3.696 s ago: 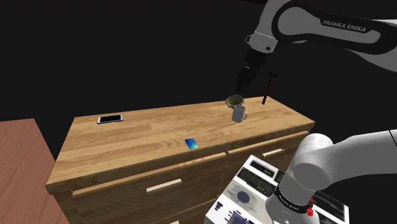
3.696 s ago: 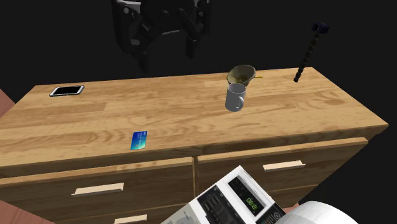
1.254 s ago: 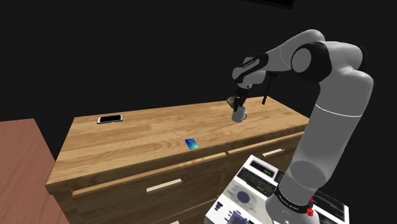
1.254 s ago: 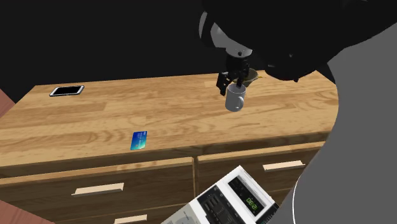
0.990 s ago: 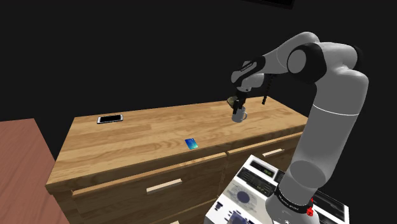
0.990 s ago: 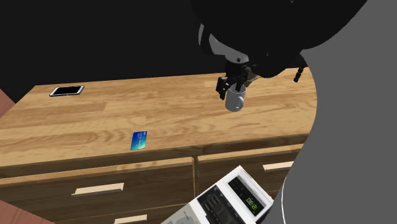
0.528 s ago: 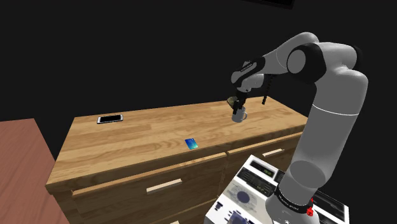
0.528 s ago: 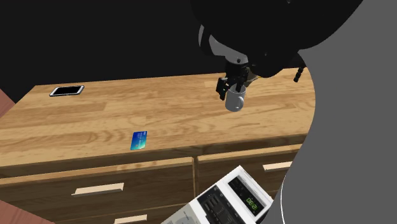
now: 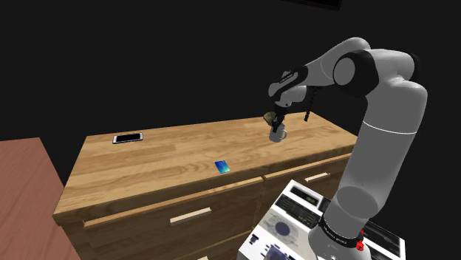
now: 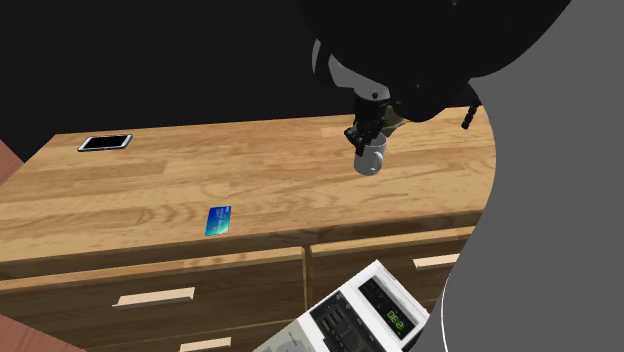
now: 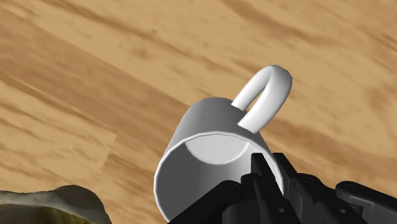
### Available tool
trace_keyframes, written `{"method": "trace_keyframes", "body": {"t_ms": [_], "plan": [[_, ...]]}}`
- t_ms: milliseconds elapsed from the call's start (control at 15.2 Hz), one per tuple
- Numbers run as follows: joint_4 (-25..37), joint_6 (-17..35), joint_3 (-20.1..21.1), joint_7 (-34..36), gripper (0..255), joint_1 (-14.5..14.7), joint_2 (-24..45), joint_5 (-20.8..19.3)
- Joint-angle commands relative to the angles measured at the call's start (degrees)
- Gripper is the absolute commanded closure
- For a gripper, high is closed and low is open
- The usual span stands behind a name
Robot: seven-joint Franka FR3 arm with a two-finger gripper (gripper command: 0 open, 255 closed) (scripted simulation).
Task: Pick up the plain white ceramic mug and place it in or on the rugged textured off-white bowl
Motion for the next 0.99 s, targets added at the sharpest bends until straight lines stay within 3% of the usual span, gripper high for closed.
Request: {"method": "trace_keyframes", "body": {"t_ms": [0, 924], "plan": [[-0.01, 0.02, -0.01, -0.01, 255, -0.01, 0.02, -0.01], [5.03, -9.29, -0.34, 2.87, 255, 0.59, -5.20, -3.93]]}}
